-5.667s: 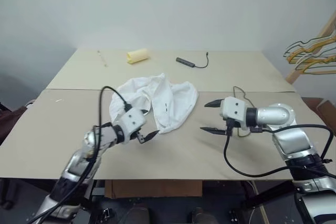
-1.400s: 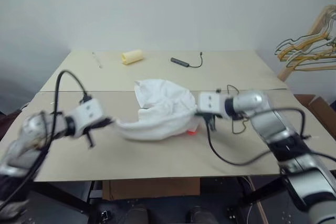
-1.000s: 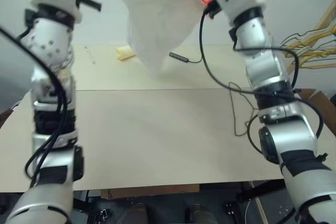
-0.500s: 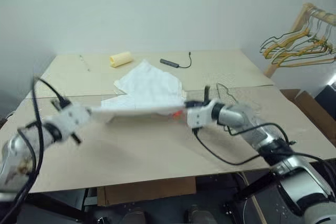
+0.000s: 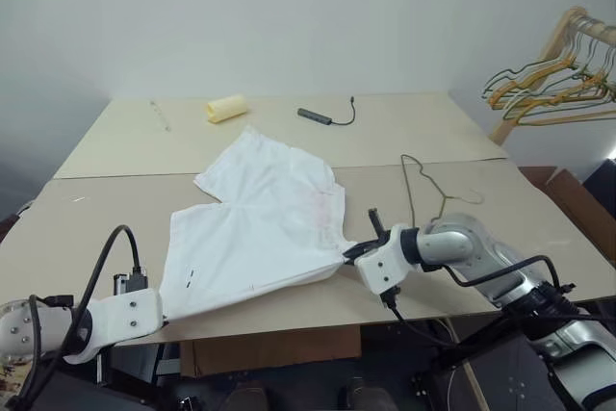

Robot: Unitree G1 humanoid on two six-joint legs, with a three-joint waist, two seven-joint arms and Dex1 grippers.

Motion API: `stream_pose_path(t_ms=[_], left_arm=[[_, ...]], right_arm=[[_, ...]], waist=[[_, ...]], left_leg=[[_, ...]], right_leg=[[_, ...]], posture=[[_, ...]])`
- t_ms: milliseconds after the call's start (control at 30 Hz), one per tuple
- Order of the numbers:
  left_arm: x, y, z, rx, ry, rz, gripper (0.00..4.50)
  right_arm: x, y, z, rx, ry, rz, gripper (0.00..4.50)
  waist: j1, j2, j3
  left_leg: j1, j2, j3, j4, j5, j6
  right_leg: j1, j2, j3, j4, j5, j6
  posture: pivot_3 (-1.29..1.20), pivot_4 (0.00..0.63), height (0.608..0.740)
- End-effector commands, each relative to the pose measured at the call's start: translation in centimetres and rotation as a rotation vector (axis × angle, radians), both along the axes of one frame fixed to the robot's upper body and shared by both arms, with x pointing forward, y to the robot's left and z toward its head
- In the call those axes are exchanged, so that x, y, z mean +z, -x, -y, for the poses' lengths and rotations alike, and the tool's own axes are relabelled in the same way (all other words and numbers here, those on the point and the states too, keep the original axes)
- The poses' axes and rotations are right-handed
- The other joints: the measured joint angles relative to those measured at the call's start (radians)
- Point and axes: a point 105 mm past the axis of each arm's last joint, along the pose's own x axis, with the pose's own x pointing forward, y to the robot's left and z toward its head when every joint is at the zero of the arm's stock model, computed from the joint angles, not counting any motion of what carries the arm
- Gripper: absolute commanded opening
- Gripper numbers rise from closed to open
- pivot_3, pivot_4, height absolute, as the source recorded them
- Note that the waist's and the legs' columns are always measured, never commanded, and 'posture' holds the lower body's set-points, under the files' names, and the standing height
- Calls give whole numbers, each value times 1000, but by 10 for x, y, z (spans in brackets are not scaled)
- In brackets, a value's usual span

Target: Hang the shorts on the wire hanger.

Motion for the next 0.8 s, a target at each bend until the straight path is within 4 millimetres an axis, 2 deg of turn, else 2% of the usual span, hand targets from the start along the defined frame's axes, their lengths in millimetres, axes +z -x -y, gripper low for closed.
stream_pose_path(t_ms=[33, 133, 233, 333, 400, 467, 500, 567, 633, 667, 700, 767, 800], left_arm=[[7, -10, -18, 82, -43, 55, 217], [10, -12, -10, 45, -3, 72, 955], [14, -10, -9, 30, -5, 55, 1956], [26, -8, -6, 13, 37, 43, 2888], [38, -15, -3, 11, 76, 100, 3582], [53, -31, 4, 18, 156, 213, 4240], [60, -38, 8, 25, 203, 260, 4479], [73, -52, 21, 14, 300, 355, 4479], [86, -74, 34, 55, 396, 483, 4479], [90, -81, 43, 59, 452, 512, 4479], [93, -86, 52, 62, 504, 527, 4479], [95, -91, 63, 56, 559, 530, 4479], [95, -92, 67, 47, 576, 523, 4479]], right_arm=[[11, -10, 20, -86, 31, 17, 266], [14, -6, 19, -76, 19, 1, 1033], [20, -1, 21, -70, 10, -20, 2130], [25, 5, 31, -86, 15, -66, 3132], [35, 4, 40, -143, -28, -110, 3845], [47, -2, 49, -223, -99, -148, 4500], [52, -7, 54, -267, -126, -148, 4500], [59, -22, 66, -401, -187, -160, 4500], [66, -54, 79, -620, -307, -132, 4500], [67, -73, 88, -785, -405, -184, 4500], [65, -89, 95, -926, -493, -243, 4500], [61, -103, 101, -1078, -584, -328, 4500], [58, -109, 104, -1145, -619, -342, 4500]], waist=[[1, 0, 0], [2, 0, 0], [1, -1, 0], [-1, -1, 1], [2, -1, 1], [6, 0, 1], [10, 0, 1], [10, -1, 1], [10, -1, 1], [6, -2, 0], [-1, -2, 0], [-11, -3, 0], [-12, -3, -1]], left_leg=[[0, 0, 0, 0, 1, 2], [0, 0, 0, 0, 1, 2], [0, 0, 0, 0, 0, 0], [0, 0, 0, 0, -1, -2], [0, 0, 0, 0, -1, -2], [0, -1, -1, 0, -1, -2], [0, -1, -1, 0, -1, -2], [2, -1, -2, 0, -2, -3], [2, -1, -1, 0, -1, -2], [1, -1, -1, 1, -1, -2], [2, -1, -1, 1, 1, 1], [1, -1, -1, 1, 2, 3], [0, -1, -2, 1, 2, 3]], right_leg=[[0, 0, 0, 0, 0, 0], [0, 0, 0, 0, 0, 0], [0, 0, 0, 0, 0, 0], [-1, 0, 0, 0, 0, 0], [0, 0, 0, 0, 0, 0], [0, -1, 0, 0, 0, 0], [0, -1, 0, 0, 0, 0], [1, 0, -1, 0, 0, 1], [3, 0, 0, 0, 0, 1], [2, 0, 0, 1, 0, 1], [3, 1, 1, 1, 1, 1], [2, 2, 3, 1, 6, 4], [2, 3, 3, 1, 11, 0]], posture=[[102, 0, 740], [100, 0, 740], [93, 0, 740], [90, 0, 740], [93, 0, 740], [89, 0, 740], [86, 0, 740], [76, 0, 740], [65, 0, 740], [61, 0, 740], [56, 0, 740], [51, 0, 740], [48, 0, 740]])
